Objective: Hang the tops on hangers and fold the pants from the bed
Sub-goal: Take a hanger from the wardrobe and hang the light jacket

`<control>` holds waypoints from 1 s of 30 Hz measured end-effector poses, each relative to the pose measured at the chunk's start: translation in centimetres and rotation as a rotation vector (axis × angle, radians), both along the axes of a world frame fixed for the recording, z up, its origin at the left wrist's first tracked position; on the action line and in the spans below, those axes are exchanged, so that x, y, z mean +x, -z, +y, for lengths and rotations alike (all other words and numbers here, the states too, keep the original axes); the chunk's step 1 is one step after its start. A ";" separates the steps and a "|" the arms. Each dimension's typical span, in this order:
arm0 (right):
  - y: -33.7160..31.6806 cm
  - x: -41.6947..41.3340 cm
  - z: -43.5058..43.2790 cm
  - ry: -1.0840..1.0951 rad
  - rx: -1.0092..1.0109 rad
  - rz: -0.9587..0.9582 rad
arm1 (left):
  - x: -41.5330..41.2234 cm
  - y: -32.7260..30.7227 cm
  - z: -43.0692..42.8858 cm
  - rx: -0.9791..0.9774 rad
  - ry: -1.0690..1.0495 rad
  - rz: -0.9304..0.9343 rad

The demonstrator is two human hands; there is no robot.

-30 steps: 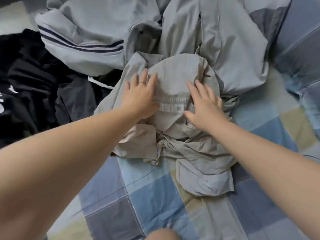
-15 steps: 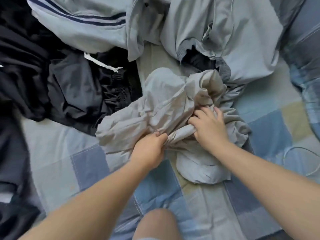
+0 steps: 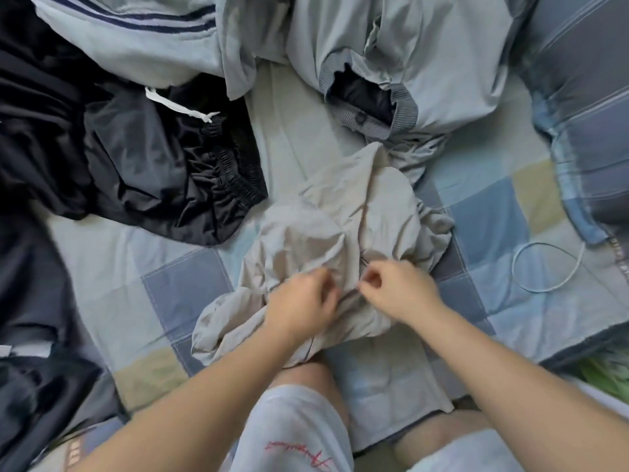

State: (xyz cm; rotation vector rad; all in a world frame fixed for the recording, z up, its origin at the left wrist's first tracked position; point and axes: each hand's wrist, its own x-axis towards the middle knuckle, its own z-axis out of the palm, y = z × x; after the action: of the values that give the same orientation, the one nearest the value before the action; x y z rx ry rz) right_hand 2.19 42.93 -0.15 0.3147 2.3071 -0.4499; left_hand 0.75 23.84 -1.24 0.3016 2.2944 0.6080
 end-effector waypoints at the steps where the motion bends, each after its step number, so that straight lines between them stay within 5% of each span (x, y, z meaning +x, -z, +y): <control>1: -0.2 -1.5 0.3 0.050 0.003 0.161 | -1.8 -0.3 0.4 0.061 -0.082 0.141; 5: 1.4 -7.7 0.9 0.063 0.052 0.525 | -8.7 1.4 2.2 0.046 -0.234 0.412; 11: 5.8 -11.7 0.8 0.157 0.019 0.064 | -11.7 6.8 3.3 -0.109 -0.064 -0.090; 18: 7.0 -5.7 0.1 0.042 -0.008 -0.124 | -5.3 8.7 0.4 -0.169 0.018 -0.355; 24: 4.5 2.1 0.5 0.212 -0.130 -0.028 | 1.4 4.7 -0.6 -0.122 0.035 -0.370; 30: -1.3 8.0 2.9 0.279 -0.257 0.239 | 5.4 -2.5 0.7 -0.016 -0.088 -0.184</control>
State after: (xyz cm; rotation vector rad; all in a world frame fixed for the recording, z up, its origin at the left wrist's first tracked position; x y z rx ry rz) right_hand 10.20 45.84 1.11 0.4793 2.4064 -0.9600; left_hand 6.20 24.55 1.21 0.1311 2.1427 0.6344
